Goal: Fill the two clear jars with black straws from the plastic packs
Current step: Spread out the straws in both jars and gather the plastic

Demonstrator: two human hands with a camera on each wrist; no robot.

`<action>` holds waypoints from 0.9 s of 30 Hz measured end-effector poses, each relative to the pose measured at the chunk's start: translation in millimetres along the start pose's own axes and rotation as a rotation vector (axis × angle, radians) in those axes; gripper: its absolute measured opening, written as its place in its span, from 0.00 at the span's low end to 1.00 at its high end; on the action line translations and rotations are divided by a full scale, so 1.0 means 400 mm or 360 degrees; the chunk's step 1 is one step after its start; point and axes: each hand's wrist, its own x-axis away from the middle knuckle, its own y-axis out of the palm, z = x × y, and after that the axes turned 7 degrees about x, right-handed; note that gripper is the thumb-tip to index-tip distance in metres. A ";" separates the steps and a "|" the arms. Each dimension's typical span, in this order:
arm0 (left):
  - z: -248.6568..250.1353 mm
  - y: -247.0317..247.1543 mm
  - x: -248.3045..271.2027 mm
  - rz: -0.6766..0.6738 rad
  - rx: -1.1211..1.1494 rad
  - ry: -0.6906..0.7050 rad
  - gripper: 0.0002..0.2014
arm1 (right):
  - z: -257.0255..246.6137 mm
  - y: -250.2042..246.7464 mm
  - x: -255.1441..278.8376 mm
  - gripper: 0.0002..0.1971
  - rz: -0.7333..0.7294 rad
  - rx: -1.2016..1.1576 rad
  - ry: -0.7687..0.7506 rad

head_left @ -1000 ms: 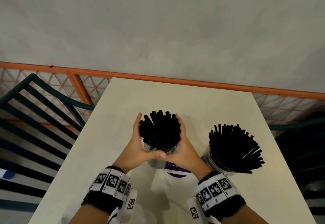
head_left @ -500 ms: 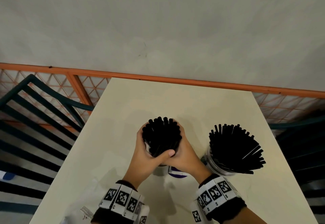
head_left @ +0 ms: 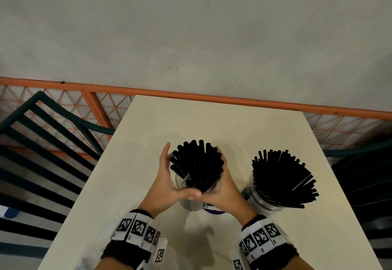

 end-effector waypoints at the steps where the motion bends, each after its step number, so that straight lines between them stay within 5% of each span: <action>1: -0.004 -0.015 0.013 -0.0031 -0.0060 -0.0025 0.68 | 0.008 -0.002 0.016 0.69 0.0003 0.0027 0.0048; 5: -0.013 -0.079 0.091 -0.0047 -0.0284 -0.0121 0.55 | 0.065 0.010 0.091 0.63 0.0086 0.0029 0.0265; 11: 0.058 -0.182 0.234 0.0379 -0.0228 -0.0034 0.16 | 0.015 0.065 0.236 0.17 0.0080 0.0529 0.0197; 14: 0.109 -0.220 0.282 0.0687 -0.0065 0.0114 0.10 | -0.068 0.132 0.302 0.25 -0.0345 0.0740 -0.0059; 17: 0.153 -0.223 0.324 0.0846 0.0008 0.0221 0.07 | -0.096 0.214 0.345 0.45 -0.0844 0.0972 -0.0272; 19: 0.169 -0.220 0.358 0.0825 -0.0065 0.0206 0.08 | -0.081 0.255 0.353 0.46 -0.0971 0.1213 -0.0272; 23: 0.133 -0.224 0.454 0.0665 -0.0487 0.0143 0.10 | -0.049 0.273 0.359 0.26 -0.0662 0.1387 -0.0379; 27: 0.056 -0.181 0.560 0.0417 -0.0852 0.0093 0.31 | -0.070 0.227 0.359 0.20 -0.0321 0.1056 -0.0583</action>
